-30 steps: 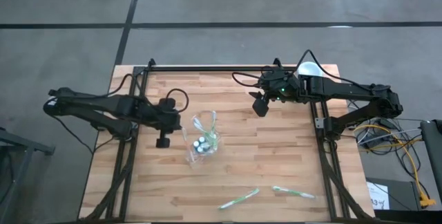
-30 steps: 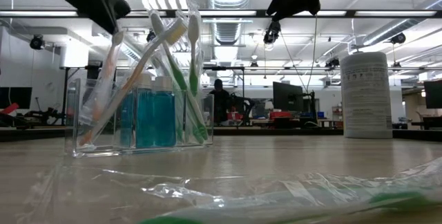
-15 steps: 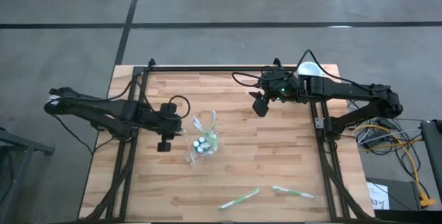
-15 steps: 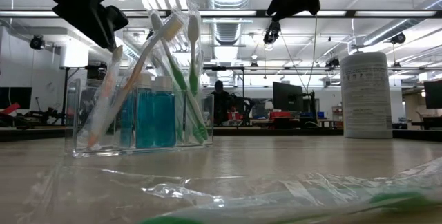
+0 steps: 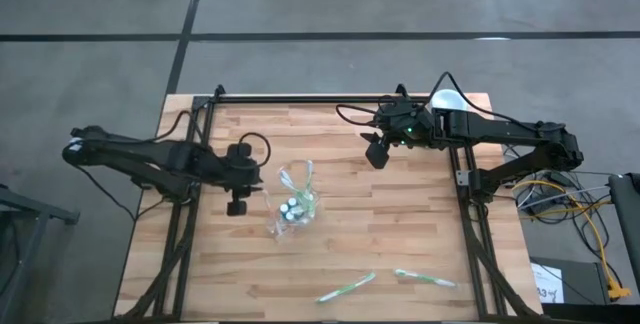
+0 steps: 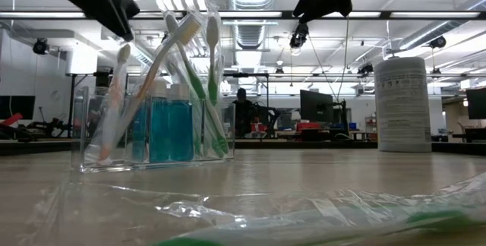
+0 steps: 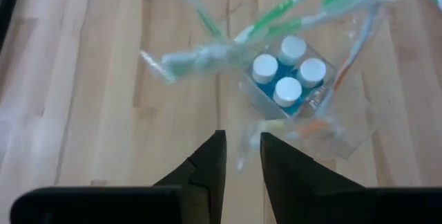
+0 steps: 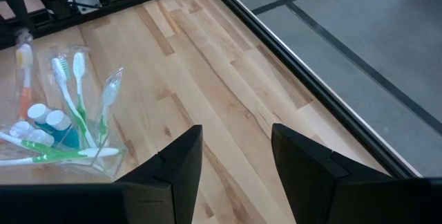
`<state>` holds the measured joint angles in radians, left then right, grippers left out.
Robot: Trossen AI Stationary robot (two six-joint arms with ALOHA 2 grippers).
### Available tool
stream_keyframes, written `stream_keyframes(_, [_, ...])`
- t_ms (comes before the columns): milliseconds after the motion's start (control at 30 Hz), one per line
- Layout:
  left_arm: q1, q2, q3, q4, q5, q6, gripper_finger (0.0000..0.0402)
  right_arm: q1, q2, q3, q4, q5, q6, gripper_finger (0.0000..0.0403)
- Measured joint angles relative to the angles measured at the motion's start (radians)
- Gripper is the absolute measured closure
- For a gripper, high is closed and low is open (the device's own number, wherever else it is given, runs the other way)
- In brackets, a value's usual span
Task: Pick & Place toothbrushing station
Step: Put the green toothbrush into the transparent organizer
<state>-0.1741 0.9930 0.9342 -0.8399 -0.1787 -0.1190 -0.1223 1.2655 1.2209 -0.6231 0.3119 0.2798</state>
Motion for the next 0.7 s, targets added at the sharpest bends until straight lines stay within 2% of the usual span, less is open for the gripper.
stream_keyframes(100, [0.000, -0.001, 0.030, -0.050, -0.006, -0.032, 0.0297, 0.000, 0.000, 0.000, 0.000, 0.000, 0.000, 0.0234])
stream_keyframes(367, [0.000, -0.008, 0.085, -0.121, -0.063, -0.047, 0.0228, 0.000, 0.000, 0.000, 0.000, 0.000, 0.000, 0.0234])
stream_keyframes(600, [0.000, -0.028, 0.192, -0.103, -0.113, -0.066, 0.0221, 0.000, 0.000, 0.000, 0.000, 0.000, 0.000, 0.0234])
stream_keyframes(700, [0.000, -0.057, 0.213, -0.041, -0.137, -0.051, 0.0223, 0.000, 0.000, 0.000, 0.000, 0.000, 0.000, 0.0234])
